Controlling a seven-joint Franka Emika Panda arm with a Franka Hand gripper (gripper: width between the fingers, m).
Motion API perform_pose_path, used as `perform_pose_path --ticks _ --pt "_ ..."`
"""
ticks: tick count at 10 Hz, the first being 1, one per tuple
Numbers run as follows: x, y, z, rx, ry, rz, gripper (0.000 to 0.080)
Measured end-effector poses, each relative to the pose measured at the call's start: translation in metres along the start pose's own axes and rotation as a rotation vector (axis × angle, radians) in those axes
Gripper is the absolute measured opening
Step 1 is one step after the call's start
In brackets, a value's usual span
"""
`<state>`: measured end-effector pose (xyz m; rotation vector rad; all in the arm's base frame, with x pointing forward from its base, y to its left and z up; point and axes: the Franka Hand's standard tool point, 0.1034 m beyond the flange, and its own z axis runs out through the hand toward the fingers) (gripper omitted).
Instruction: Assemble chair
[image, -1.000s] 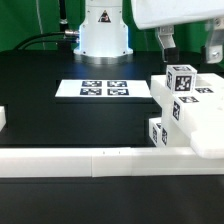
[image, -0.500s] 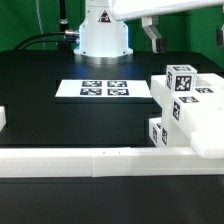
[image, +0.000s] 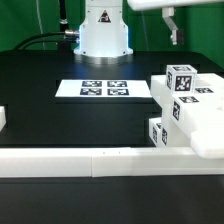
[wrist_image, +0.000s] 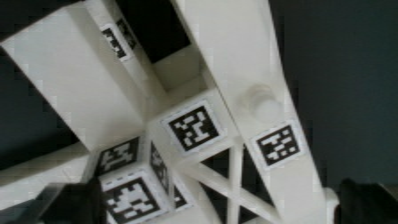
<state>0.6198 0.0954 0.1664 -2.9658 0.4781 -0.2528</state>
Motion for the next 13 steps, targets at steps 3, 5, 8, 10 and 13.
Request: perform_pose_path --ticks 3,5,8,10,13 --pt "-0.005 -0.001 0.0 0.002 -0.005 -0.03 0.0649" --pt "-0.006 0.0 0.0 0.002 -0.003 -0.037 0.0649" --pt "-0.026 0.021 0.015 0.011 0.081 -0.214 0.0649" --pt "-0.026 0.021 0.015 -0.001 0.067 -0.318 0.0649" --pt "-0.041 0.037 0.024 -0.011 0.057 -0.422 0.0649"
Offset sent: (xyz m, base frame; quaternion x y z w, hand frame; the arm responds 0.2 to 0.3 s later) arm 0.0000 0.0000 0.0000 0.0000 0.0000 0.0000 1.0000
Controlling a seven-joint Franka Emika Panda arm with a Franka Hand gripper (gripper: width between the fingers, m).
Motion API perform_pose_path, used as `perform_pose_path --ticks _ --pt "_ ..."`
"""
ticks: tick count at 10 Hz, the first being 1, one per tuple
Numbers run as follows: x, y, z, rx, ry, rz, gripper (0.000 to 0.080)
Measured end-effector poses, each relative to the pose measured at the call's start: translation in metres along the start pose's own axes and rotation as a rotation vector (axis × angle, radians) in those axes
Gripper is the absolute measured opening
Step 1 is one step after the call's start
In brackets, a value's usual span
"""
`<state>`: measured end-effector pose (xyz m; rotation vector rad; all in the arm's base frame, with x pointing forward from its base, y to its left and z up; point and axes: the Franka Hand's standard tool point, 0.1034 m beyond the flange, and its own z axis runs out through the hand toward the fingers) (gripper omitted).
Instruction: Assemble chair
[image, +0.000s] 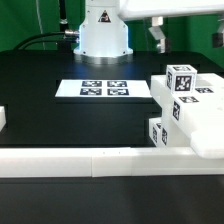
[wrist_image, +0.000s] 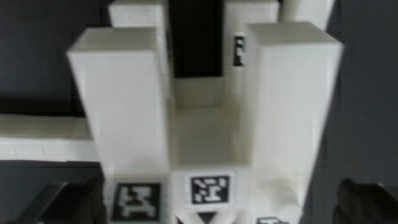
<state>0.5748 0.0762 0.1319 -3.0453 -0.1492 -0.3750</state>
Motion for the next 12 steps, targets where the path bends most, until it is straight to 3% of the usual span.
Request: perform_pose_path --ticks 1,2,3,4,7,10,11,12 --pt "-0.012 -0.005 0.006 -0.01 0.016 -0.008 0.0649" --pt "-0.028 -0.008 0.012 -0.002 -0.041 -0.005 0.0649" --pt "-0.029 -0.011 0.01 0.018 -0.15 -0.002 0.0649" --pt "-0.022 -0.011 0.008 0.023 -0.176 0.0 0.0649" --pt "-0.035 -0.018 0.011 0.042 -0.378 0.025 0.0649" --pt "-0.08 -0.035 0.032 0.029 -0.446 0.086 0.0649" --pt "-0.097 -0.04 0.042 0.04 -0.442 0.122 0.0649" --pt "-0.096 -0.038 0.041 0.037 -0.452 0.117 0.0649"
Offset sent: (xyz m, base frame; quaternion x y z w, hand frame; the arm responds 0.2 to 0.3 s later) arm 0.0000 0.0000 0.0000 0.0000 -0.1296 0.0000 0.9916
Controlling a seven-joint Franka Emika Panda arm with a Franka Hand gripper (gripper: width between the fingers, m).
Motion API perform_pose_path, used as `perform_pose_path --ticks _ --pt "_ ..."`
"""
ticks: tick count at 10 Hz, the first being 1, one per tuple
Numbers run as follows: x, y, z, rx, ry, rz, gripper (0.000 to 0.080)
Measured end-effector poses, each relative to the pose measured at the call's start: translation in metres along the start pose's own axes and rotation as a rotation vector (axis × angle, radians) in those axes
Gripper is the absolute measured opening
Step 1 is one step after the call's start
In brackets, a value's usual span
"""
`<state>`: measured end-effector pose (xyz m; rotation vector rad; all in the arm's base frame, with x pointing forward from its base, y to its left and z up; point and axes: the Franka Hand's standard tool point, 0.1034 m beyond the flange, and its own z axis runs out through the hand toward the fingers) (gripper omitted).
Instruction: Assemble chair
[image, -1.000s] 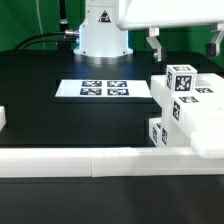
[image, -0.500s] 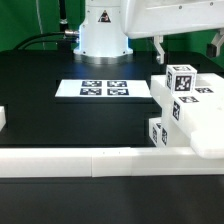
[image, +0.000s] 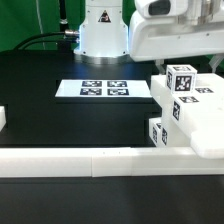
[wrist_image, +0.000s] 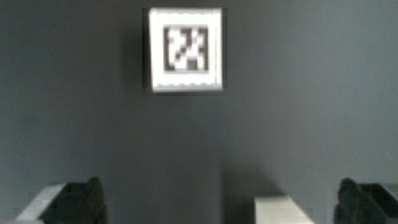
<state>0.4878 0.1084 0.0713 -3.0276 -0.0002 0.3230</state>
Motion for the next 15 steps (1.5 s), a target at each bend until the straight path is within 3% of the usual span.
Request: perform_pose_path --ticks 3,6,8,12,15 --pt "0.001 0.0 0.0 0.0 0.007 0.003 0.0649" --pt "-0.038 -0.011 0.04 -0.027 0.059 0.017 0.0649" --pt "-0.039 -0.01 0.055 -0.039 0.079 0.009 0.0649" --pt "-0.032 -0.001 0.057 -0.041 0.084 0.025 0.0649" --pt "-0.03 0.006 0.07 -0.049 0.076 0.035 0.0649"
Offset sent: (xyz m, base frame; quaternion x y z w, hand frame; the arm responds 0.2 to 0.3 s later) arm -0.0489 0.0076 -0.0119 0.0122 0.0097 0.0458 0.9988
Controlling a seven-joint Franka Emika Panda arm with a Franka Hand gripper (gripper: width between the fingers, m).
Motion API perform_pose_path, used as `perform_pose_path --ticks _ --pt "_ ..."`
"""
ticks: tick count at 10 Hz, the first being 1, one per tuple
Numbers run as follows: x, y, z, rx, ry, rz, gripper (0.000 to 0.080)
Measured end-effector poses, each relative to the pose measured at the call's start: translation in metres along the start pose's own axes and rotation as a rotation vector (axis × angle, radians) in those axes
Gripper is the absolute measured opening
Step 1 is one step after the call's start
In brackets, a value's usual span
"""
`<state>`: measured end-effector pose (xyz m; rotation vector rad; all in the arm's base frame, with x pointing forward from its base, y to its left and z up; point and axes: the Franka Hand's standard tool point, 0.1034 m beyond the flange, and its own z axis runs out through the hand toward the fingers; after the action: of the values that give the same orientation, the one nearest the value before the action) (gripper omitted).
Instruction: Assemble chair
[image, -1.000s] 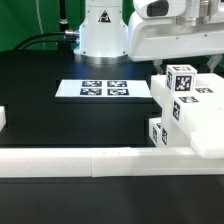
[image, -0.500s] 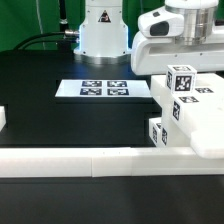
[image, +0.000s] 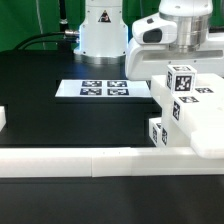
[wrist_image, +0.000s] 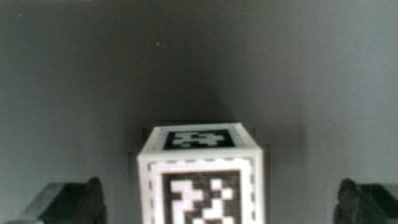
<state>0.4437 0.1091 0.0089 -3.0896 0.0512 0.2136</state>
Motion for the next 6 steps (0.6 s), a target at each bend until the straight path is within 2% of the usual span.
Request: perform_pose_path --ticks 1,2,3,4,5,6 --pt "-0.0009 0.0005 0.0007 -0.001 -0.002 0.0 0.0649" --pt "-0.0002 0.0004 -0.001 0.001 0.001 0.001 0.0553" --pt "0.0003 0.0007 -0.0017 0.001 0.002 0.002 0.0553" --pt "0.0009 0.0018 -0.002 0.002 0.003 0.004 0.0353" --pt "0.0013 0.0023 -0.0024 0.002 0.003 0.005 0.0284" --pt "0.0017 0.0026 -0.003 0.002 0.004 0.006 0.0284"
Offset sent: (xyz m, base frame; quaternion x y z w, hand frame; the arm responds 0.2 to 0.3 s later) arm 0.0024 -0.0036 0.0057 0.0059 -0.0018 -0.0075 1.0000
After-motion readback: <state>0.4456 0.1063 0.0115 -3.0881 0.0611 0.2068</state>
